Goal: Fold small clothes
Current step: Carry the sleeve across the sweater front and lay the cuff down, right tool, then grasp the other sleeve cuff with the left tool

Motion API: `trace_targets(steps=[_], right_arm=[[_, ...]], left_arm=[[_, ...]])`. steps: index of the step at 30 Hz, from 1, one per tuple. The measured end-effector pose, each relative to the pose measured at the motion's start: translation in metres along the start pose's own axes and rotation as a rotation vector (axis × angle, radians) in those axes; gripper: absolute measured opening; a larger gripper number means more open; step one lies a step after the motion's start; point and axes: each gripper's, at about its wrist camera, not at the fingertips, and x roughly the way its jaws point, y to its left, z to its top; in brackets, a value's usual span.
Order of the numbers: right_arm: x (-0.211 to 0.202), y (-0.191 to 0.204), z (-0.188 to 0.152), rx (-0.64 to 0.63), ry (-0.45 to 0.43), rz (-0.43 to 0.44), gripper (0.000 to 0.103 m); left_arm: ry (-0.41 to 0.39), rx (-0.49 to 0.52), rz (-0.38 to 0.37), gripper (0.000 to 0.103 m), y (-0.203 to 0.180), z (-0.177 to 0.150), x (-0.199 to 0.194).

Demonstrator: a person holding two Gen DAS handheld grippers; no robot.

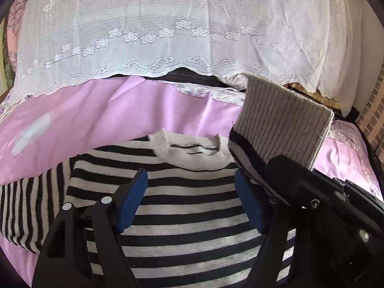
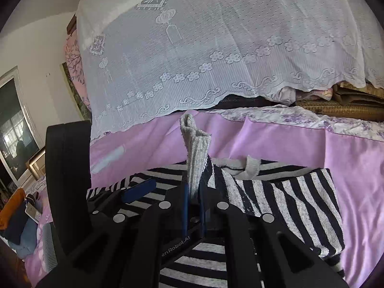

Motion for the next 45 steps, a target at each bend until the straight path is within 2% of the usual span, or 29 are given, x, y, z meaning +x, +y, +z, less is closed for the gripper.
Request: trace_targets(steps=[3,5,6,7,8,10,12,15,18,20,21,23,24,25,26,27,29,30,32,33,34,36,38,39,40,42,45], right_arm=[[0.033,0.014,-0.014,-0.007,0.078,0.003,0.013],[0.055,0.016,-0.027,-0.008,0.159,0.014,0.022],[0.064,0.016,-0.034,-0.003,0.2,0.031,0.032],[0.067,0.013,-0.04,0.009,0.221,0.05,0.037],[0.063,0.01,-0.042,0.026,0.209,0.063,0.038],[0.045,0.002,-0.04,0.045,0.175,0.08,0.038],[0.02,-0.009,-0.034,0.043,0.116,0.1,0.04],[-0.007,-0.034,-0.023,0.033,0.056,0.037,0.04],[-0.012,-0.079,-0.019,0.121,0.065,-0.022,0.04],[-0.005,-0.116,-0.022,0.227,0.112,-0.023,0.04],[0.0,-0.134,-0.025,0.275,0.138,-0.013,0.04],[0.01,-0.163,-0.033,0.351,0.181,-0.021,0.04],[0.015,-0.175,-0.039,0.381,0.203,-0.04,0.036],[0.02,-0.186,-0.045,0.411,0.215,-0.053,0.024],[0.023,-0.197,-0.05,0.442,0.222,-0.055,0.016],[0.025,-0.205,-0.054,0.476,0.227,-0.056,0.005],[0.018,-0.21,-0.056,0.533,0.219,-0.042,0.008],[0.013,-0.206,-0.053,0.526,0.203,-0.048,0.013],[0.003,-0.186,-0.042,0.445,0.16,-0.068,0.025],[-0.001,-0.175,-0.038,0.403,0.145,-0.061,0.035],[-0.002,-0.165,-0.035,0.371,0.139,-0.047,0.039],[0.0,-0.147,-0.036,0.322,0.154,-0.011,0.042],[0.011,-0.137,-0.045,0.299,0.203,0.008,0.052],[0.019,-0.137,-0.052,0.298,0.243,0.003,0.059],[0.03,-0.137,-0.06,0.297,0.281,-0.009,0.059],[0.032,-0.131,-0.066,0.229,0.245,-0.035,0.061],[0.028,-0.115,-0.068,0.148,0.239,-0.072,0.069]], left_arm=[[0.066,0.0,0.083,0.076,0.024,-0.013,0.018],[0.132,-0.012,0.158,0.082,0.042,-0.028,0.034],[0.167,-0.028,0.185,0.082,0.052,-0.034,0.04],[0.194,-0.044,0.181,0.082,0.059,-0.038,0.043],[0.185,-0.046,0.176,0.082,0.06,-0.037,0.04],[0.135,-0.06,0.19,0.091,0.062,-0.033,0.025],[0.082,-0.079,0.2,0.092,0.063,-0.032,0.008],[0.003,-0.142,0.144,0.092,0.066,-0.027,-0.019],[-0.044,-0.195,-0.039,0.093,0.058,-0.022,-0.038],[0.004,-0.153,-0.131,0.096,0.039,-0.02,-0.029],[0.044,-0.113,-0.14,0.096,0.029,-0.023,-0.018],[0.129,-0.044,-0.061,0.096,0.014,-0.035,0.014],[0.197,-0.012,-0.002,0.096,0.011,-0.043,0.035],[0.276,0.012,0.047,0.098,0.011,-0.052,0.055],[0.28,0.023,0.054,0.099,0.01,-0.055,0.061],[0.258,0.029,0.065,0.099,0.008,-0.052,0.057],[0.221,0.029,0.083,0.099,0.006,-0.051,0.049],[0.199,0.028,0.082,0.098,0.006,-0.051,0.043],[0.144,0.014,0.053,0.098,0.007,-0.046,0.03],[0.115,-0.001,0.042,0.098,0.009,-0.042,0.025],[0.093,-0.018,0.036,0.098,0.011,-0.04,0.022],[0.129,-0.035,0.048,0.098,0.018,-0.039,0.028],[0.257,-0.033,0.082,0.098,0.025,-0.049,0.052],[0.243,0.002,0.103,0.099,0.02,-0.051,0.053],[0.231,0.031,0.124,0.099,0.013,-0.05,0.051],[0.217,0.064,0.146,0.099,0.008,-0.052,0.048],[0.193,-0.005,0.15,0.098,0.024,-0.048,0.03]])
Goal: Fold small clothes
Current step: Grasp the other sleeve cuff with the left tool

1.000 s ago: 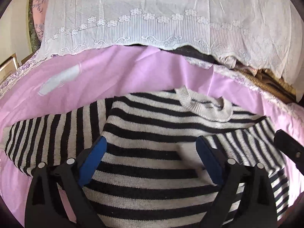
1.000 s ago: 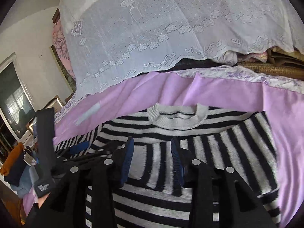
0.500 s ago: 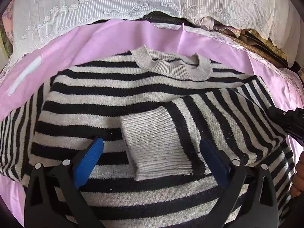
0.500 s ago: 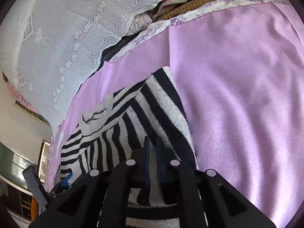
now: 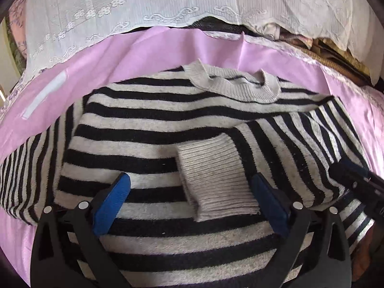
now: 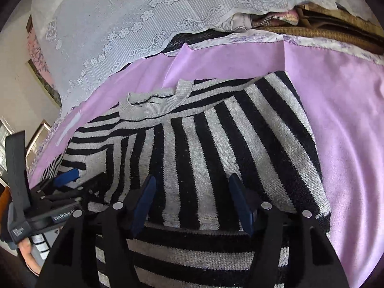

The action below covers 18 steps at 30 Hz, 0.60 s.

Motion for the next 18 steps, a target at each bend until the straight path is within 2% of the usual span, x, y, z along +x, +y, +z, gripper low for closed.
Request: trace_targets(steps=[5,7,9,11,12,14,15,16,18], right_arm=[[-0.006,0.003,-0.004,-0.018,-0.027,-0.014,0.072],[-0.012,0.005,-0.005,-0.013,-0.051,-0.041,0.072],[-0.028,0.017,-0.005,-0.008,-0.113,-0.078,0.072],[-0.045,0.045,-0.008,-0.018,-0.154,0.004,0.072],[-0.051,0.067,-0.01,-0.051,-0.155,0.053,0.072],[-0.055,0.12,-0.018,-0.174,-0.144,0.115,0.072],[-0.054,0.15,-0.024,-0.258,-0.133,0.132,0.072],[-0.05,0.181,-0.032,-0.346,-0.119,0.147,0.072],[-0.039,0.238,-0.05,-0.503,-0.099,0.17,0.072]], left_arm=[[-0.085,-0.213,-0.03,0.098,0.092,-0.015,-0.06],[-0.11,-0.264,0.017,0.099,0.139,-0.03,-0.082],[-0.105,-0.321,0.096,0.099,0.189,-0.047,-0.093],[-0.077,-0.422,0.138,0.099,0.244,-0.063,-0.095],[-0.054,-0.498,0.131,0.099,0.272,-0.073,-0.092],[-0.012,-0.688,0.049,0.099,0.327,-0.094,-0.081],[-0.001,-0.774,-0.033,0.099,0.348,-0.104,-0.073],[-0.031,-0.818,-0.099,0.099,0.36,-0.11,-0.074],[-0.052,-0.812,-0.132,0.099,0.363,-0.104,-0.078]])
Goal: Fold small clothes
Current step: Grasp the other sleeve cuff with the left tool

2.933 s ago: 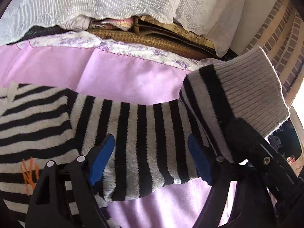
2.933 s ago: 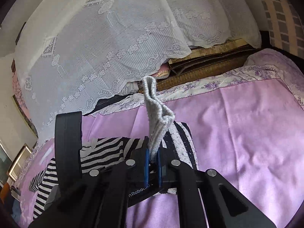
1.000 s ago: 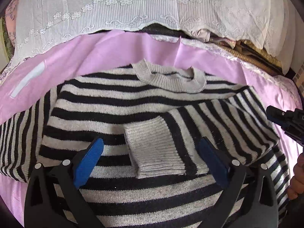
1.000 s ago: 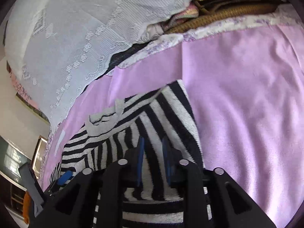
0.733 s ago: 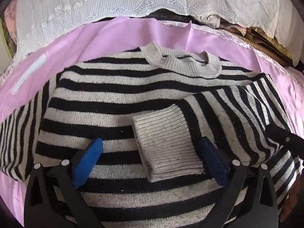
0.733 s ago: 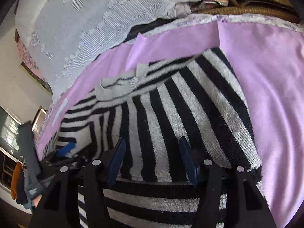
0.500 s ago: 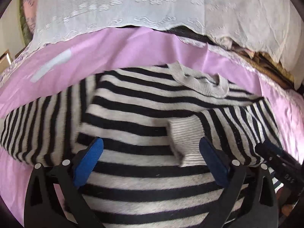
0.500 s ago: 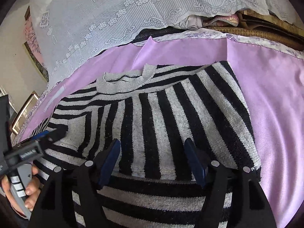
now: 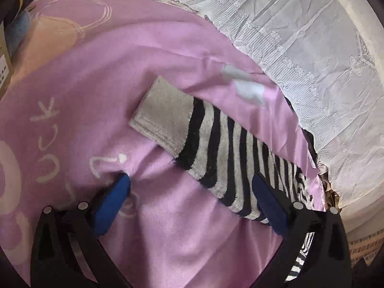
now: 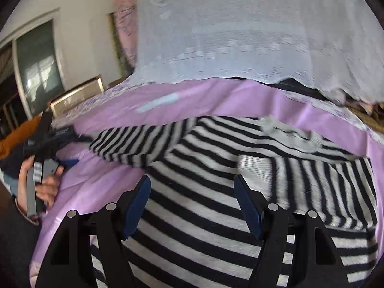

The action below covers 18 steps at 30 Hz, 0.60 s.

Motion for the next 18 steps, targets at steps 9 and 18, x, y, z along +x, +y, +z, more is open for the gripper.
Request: trace_targets(steps=[9,18], right_arm=[[0.099,0.156,0.02,-0.462,0.116,-0.08,0.072],[0.119,0.148,0.03,-0.372,0.151,-0.127,0.011]], left_arm=[[-0.028,0.028,-0.038,0.064,0.004,0.026,0.021],[-0.057,0.087,-0.138,0.009,-0.013,0.022,0.005]])
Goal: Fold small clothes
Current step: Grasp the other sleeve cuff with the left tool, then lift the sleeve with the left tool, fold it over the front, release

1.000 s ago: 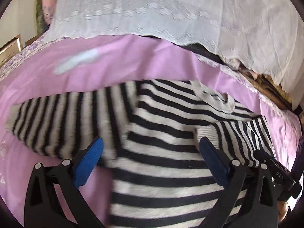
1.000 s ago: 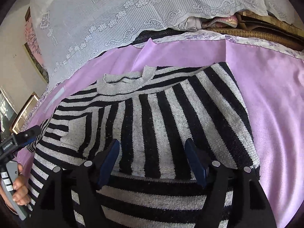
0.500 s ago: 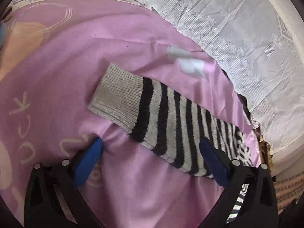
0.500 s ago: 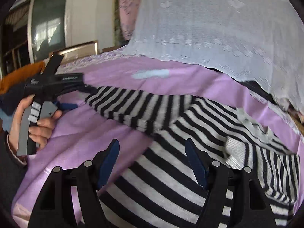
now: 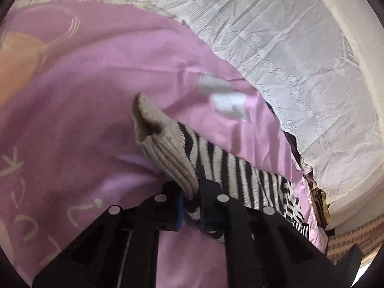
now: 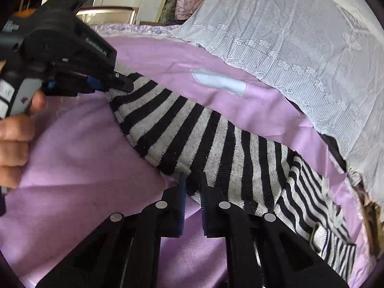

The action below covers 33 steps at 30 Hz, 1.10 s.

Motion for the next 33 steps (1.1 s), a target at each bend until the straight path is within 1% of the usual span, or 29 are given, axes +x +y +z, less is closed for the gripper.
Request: trace_targets(steps=[1,2,3,4,5,6,8,9,10,12,13,15,17,19,22,23,26,28,32,33], right_arm=[[-0.005,-0.009,-0.002,0.048,-0.003,0.055,0.013],[-0.012,-0.018,-0.005,0.092,0.0,0.122,0.016],[-0.02,-0.029,-0.009,0.141,-0.006,0.187,0.028],[-0.029,-0.04,-0.014,0.203,-0.014,0.212,0.034],[-0.038,-0.054,-0.019,0.27,-0.034,0.245,0.034],[-0.045,-0.068,-0.023,0.344,-0.05,0.296,0.034],[-0.056,-0.101,-0.03,0.524,-0.084,0.438,0.045],[-0.061,-0.116,-0.034,0.616,-0.107,0.514,0.057],[-0.065,-0.128,-0.035,0.691,-0.125,0.583,0.063],[-0.069,-0.143,-0.032,0.768,-0.146,0.7,0.066],[-0.071,-0.148,-0.029,0.788,-0.149,0.724,0.071],[-0.072,-0.154,-0.027,0.824,-0.141,0.723,0.079],[-0.069,-0.156,-0.031,0.838,-0.112,0.695,0.079],[-0.067,-0.161,-0.042,0.869,-0.092,0.662,0.08],[-0.07,-0.175,-0.062,0.928,-0.083,0.65,0.08],[-0.07,-0.182,-0.068,0.951,-0.089,0.657,0.08],[-0.068,-0.204,-0.085,1.049,-0.105,0.722,0.08],[-0.069,-0.219,-0.096,1.092,-0.11,0.745,0.079],[-0.075,-0.245,-0.115,1.1,-0.118,0.716,0.078],[-0.076,-0.251,-0.121,1.101,-0.121,0.716,0.076]], left_arm=[[-0.024,0.046,-0.022,0.009,-0.011,-0.002,-0.008],[-0.052,0.097,-0.034,0.009,-0.024,-0.006,-0.016],[-0.081,0.154,-0.031,0.009,-0.036,-0.012,-0.024],[-0.106,0.213,-0.022,0.009,-0.049,-0.018,-0.03],[-0.125,0.269,-0.018,0.009,-0.061,-0.026,-0.035],[-0.141,0.32,-0.016,0.008,-0.073,-0.034,-0.037],[-0.157,0.424,-0.028,0.008,-0.098,-0.053,-0.039],[-0.165,0.478,-0.026,0.008,-0.11,-0.063,-0.038],[-0.172,0.539,-0.02,0.009,-0.123,-0.075,-0.037],[-0.174,0.639,-0.021,0.008,-0.143,-0.096,-0.032],[-0.17,0.678,-0.029,0.008,-0.152,-0.107,-0.03],[-0.162,0.74,-0.037,0.008,-0.167,-0.125,-0.024],[-0.159,0.798,-0.021,0.008,-0.181,-0.141,-0.018],[-0.162,0.839,0.007,0.008,-0.192,-0.153,-0.013],[-0.15,0.882,0.044,0.008,-0.206,-0.166,-0.004],[-0.144,0.89,0.044,0.008,-0.21,-0.169,-0.002],[-0.129,0.927,0.037,0.008,-0.229,-0.18,0.004],[-0.119,0.958,0.028,0.008,-0.243,-0.19,0.008],[-0.1,1.036,0.026,0.008,-0.274,-0.212,0.022],[-0.096,1.051,0.025,0.008,-0.282,-0.218,0.026]])
